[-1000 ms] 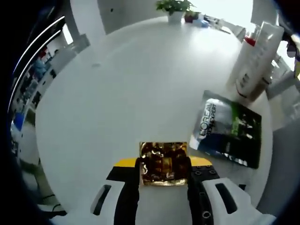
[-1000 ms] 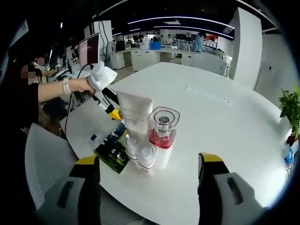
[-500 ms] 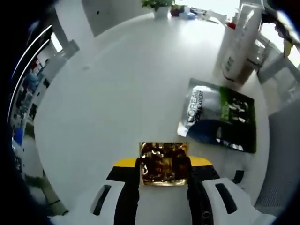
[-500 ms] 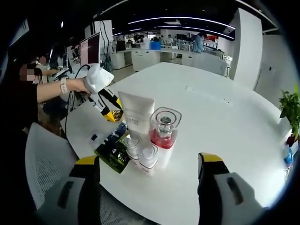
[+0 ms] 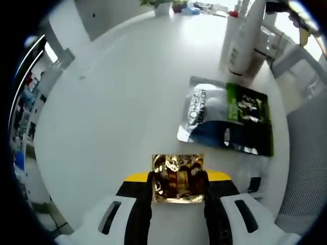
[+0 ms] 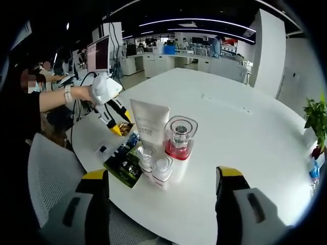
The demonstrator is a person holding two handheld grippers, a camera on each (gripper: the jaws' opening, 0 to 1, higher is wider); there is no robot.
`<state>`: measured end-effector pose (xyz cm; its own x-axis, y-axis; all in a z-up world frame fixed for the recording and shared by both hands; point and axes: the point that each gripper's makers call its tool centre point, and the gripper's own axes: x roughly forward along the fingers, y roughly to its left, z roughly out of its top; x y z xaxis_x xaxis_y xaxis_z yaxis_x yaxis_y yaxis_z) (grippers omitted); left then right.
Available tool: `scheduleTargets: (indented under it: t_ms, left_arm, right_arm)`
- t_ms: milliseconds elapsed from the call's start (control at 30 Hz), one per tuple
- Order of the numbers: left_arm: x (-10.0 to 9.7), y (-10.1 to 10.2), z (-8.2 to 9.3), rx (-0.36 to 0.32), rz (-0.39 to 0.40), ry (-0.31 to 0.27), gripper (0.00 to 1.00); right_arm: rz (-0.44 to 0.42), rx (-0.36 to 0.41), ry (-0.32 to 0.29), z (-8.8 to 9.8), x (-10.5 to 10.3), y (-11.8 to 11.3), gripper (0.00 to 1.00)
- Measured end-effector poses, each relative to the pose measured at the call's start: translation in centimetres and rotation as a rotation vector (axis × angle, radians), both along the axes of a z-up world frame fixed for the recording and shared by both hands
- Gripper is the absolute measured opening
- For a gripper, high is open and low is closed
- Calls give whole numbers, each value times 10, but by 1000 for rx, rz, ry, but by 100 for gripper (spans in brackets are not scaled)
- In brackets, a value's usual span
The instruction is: Arrange the skincare products in the storage area until every visible bottle or jar stands upright without overlapping.
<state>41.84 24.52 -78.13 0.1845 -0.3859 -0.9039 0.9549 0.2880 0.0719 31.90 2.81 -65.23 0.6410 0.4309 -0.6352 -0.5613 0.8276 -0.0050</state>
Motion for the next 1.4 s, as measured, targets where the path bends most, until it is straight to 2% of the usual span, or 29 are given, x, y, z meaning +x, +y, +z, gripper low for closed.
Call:
scheduleTargets:
  t_ms: [600,933,1200,1400]
  left_arm:
    - [-19,-8,-1,17,-77,14,36]
    - [-30,-11,-2,25,-103,43,36]
    - [-32,-13,-2,24,-148,40,36]
    - [-31,-13,-4,20,-161,76,37]
  right_arm:
    - [10,0,-4,0,-3,3,87]
    - [4,5,0,-1,-7,1,87]
    - [-2,5,1,-1,-10,0,87]
    - [-3,4,2,-1,-12,0,86]
